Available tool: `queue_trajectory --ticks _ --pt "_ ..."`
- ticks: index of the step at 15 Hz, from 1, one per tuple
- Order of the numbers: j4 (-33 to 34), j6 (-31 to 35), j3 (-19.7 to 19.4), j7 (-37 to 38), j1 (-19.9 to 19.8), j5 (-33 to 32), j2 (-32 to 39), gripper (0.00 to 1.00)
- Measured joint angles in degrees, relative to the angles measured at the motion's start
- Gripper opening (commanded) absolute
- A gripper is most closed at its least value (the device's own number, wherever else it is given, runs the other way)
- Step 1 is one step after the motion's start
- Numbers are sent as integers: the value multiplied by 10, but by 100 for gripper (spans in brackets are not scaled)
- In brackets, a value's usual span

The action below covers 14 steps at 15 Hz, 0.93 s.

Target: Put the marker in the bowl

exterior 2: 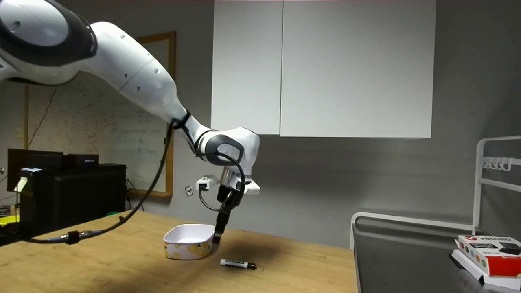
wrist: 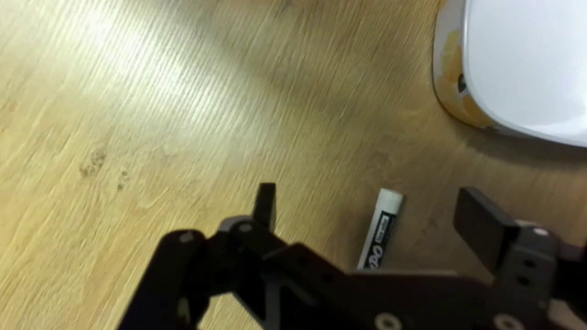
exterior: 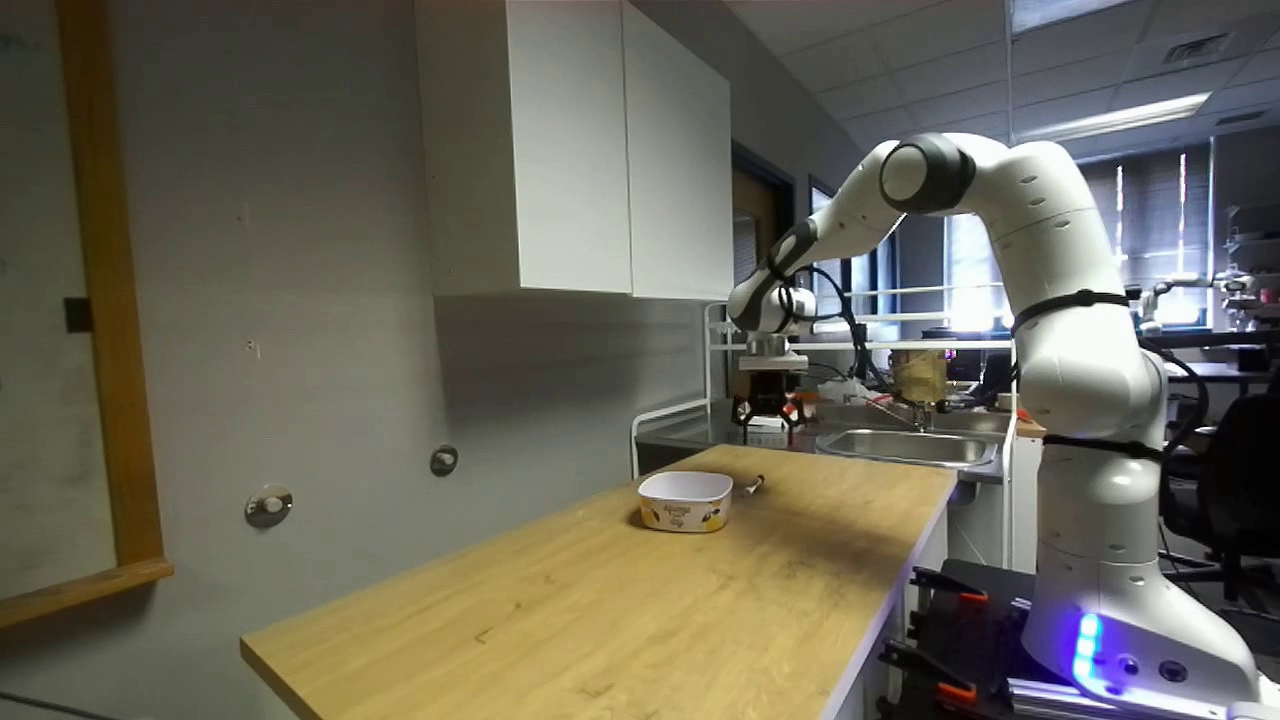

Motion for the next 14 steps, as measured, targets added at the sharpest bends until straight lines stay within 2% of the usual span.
queue_trajectory --ticks 6,12,13,14 --pt "90 -9 1 38 11 2 138 100" --pt "159 -31 -3 43 5 2 201 100" --pt "167 -34 -4 43 3 2 207 75" --pt "175 -37 -5 43 0 2 213 73"
